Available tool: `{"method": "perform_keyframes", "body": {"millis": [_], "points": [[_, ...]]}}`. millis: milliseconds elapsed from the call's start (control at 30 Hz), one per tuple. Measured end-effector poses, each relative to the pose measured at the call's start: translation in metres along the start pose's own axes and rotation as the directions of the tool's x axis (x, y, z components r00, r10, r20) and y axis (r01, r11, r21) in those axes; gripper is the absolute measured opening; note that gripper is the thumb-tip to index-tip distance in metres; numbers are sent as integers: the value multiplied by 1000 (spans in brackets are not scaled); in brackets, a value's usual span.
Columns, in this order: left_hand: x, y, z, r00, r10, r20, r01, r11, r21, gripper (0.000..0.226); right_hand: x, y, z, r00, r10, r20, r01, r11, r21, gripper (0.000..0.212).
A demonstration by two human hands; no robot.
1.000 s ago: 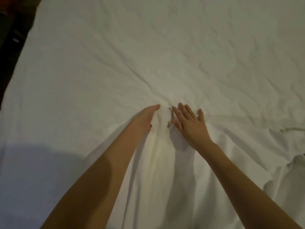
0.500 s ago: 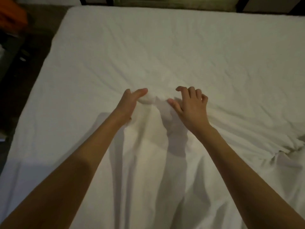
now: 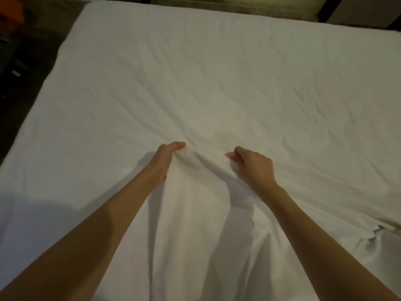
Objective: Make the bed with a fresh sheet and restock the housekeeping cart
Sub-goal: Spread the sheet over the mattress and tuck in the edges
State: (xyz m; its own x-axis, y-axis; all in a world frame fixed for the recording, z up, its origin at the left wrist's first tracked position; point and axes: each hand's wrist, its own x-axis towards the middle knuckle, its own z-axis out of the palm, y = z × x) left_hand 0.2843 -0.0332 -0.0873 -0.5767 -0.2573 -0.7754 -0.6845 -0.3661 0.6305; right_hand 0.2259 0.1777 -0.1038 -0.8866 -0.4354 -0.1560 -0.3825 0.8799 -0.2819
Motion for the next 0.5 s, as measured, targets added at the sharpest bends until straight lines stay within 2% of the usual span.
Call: {"method": "perform_keyframes", "body": {"millis": [33,100,200,267,367,500], "points": [[1,6,-4,1000,16,11,-16,1000,-2,26,6,-4,-6,999,-33,-31,33,999,1,38],[4,22,-16,997,67,25,-67,998,4,22,22,-16,-17,990,-98,-97,101,995,26,36],[10,52,-40,989,147,35,-147,989,6,48,51,-43,-25,958,-181,-221,195,980,45,33],[16,76,-59,979,204,-7,-204,979,-2,51,75,-65,-27,942,-212,-259,232,971,49,32],[32,105,-83,964,261,-48,-262,965,-9,31,114,-92,-23,935,-238,-263,255,966,31,31],[72,94,-106,981,193,-24,-194,980,-37,38,141,-99,9,951,-224,-213,216,975,-58,33]]}}
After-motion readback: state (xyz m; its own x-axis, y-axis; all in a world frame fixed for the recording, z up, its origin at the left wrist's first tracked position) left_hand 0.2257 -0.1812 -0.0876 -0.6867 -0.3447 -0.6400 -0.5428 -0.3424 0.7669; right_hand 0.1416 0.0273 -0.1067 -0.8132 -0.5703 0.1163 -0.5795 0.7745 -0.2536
